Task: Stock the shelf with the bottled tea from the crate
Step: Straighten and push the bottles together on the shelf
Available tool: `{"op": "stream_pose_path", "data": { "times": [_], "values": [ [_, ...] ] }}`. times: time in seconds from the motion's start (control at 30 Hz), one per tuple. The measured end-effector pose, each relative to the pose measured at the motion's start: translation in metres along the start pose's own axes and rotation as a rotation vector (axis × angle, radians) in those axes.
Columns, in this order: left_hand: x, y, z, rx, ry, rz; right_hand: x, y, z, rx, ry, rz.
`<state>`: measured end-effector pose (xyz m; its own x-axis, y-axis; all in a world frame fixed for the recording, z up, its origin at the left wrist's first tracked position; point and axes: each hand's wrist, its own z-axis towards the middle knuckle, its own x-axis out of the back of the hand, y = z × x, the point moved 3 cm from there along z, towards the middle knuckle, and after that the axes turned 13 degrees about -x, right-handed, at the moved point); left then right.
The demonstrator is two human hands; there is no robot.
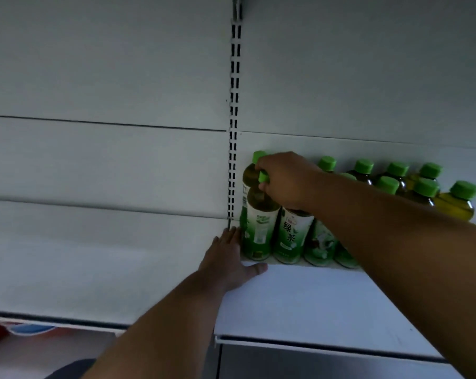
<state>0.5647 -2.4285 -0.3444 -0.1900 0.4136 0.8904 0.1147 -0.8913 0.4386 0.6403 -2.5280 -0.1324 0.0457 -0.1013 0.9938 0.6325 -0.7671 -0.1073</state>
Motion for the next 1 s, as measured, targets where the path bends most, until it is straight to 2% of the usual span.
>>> {"op": "stream_pose_path", "data": {
  "times": [0.13,0.3,0.57,0.8,0.9,1.0],
  "values": [
    [-0.012,-0.005,0.007,-0.012,-0.030,0.116,-0.001,0.000,0.007,0.039,0.035,0.035],
    [-0.005,-0.017,0.010,0.013,-0.075,0.038,-0.003,-0.002,0.006,0.070,0.072,0.066],
    [-0.006,-0.017,0.012,-0.005,-0.134,0.117,-0.006,-0.005,0.009,0.056,0.070,0.093],
    [0.004,-0.010,0.009,0.006,-0.163,0.077,-0.008,-0.003,0.005,0.019,0.082,0.112],
    [0.024,0.006,0.000,-0.016,-0.075,-0.005,0.000,0.009,-0.006,0.020,0.150,0.181],
    [0.066,0.027,-0.005,-0.099,0.122,-0.046,0.014,0.031,-0.015,0.004,0.271,0.200]
  ]
}}
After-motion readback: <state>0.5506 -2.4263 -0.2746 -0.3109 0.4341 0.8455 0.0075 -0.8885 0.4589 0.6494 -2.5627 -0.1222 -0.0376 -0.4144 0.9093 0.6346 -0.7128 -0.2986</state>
